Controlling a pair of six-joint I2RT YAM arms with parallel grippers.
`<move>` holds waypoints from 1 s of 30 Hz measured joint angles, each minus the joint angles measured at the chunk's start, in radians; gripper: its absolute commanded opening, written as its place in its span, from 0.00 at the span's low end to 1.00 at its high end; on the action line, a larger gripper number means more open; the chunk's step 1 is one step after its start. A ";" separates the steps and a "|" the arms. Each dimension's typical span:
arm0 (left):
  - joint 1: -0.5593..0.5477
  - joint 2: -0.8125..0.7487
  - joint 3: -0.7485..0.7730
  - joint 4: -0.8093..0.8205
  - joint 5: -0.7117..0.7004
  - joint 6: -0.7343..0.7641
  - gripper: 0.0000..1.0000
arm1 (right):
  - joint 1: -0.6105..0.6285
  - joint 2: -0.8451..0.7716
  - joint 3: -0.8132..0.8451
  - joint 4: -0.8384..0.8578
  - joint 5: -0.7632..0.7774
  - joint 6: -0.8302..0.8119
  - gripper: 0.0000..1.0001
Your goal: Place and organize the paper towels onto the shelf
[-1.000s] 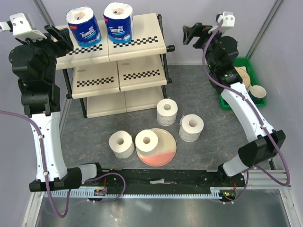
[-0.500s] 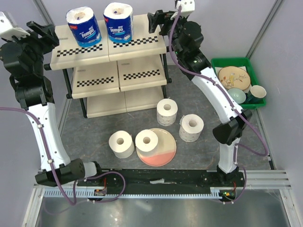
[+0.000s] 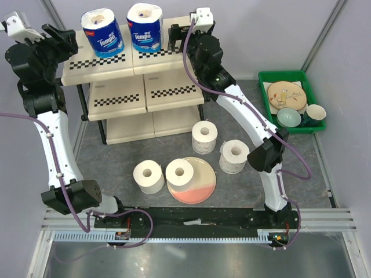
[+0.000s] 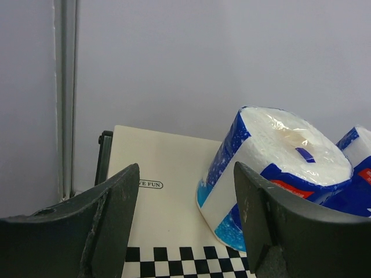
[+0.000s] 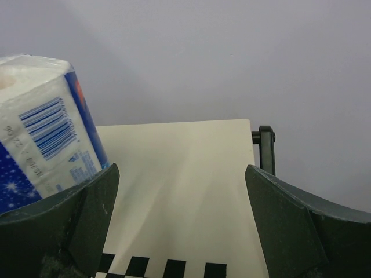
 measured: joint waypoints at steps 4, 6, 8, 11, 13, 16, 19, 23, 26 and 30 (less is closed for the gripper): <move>0.000 0.012 0.000 0.005 0.019 0.000 0.73 | 0.017 0.002 0.011 0.014 0.004 -0.005 0.98; 0.000 0.019 0.000 0.007 0.027 0.000 0.73 | 0.023 0.002 0.018 0.021 0.005 -0.006 0.98; 0.000 0.027 0.000 0.008 0.031 0.000 0.72 | 0.027 0.003 0.026 0.026 0.005 -0.008 0.98; 0.000 0.044 0.000 0.012 0.035 0.000 0.72 | 0.030 0.006 0.032 0.037 0.005 -0.019 0.98; 0.000 0.060 0.000 0.017 0.039 0.000 0.72 | 0.030 0.013 0.038 0.042 0.006 -0.027 0.98; 0.000 0.084 0.000 0.030 0.057 0.000 0.72 | 0.030 0.023 0.042 0.045 0.007 -0.038 0.98; 0.000 0.111 0.000 0.033 0.085 0.000 0.72 | 0.030 0.033 0.042 0.046 0.007 -0.045 0.98; 0.000 0.134 0.000 0.034 0.117 0.000 0.72 | 0.030 0.051 0.049 0.046 0.006 -0.051 0.98; 0.000 0.145 0.005 0.039 0.145 0.000 0.71 | 0.030 0.066 0.063 0.047 0.006 -0.057 0.98; 0.000 0.167 0.022 0.054 0.187 0.000 0.71 | 0.030 0.072 0.073 0.053 0.011 -0.061 0.98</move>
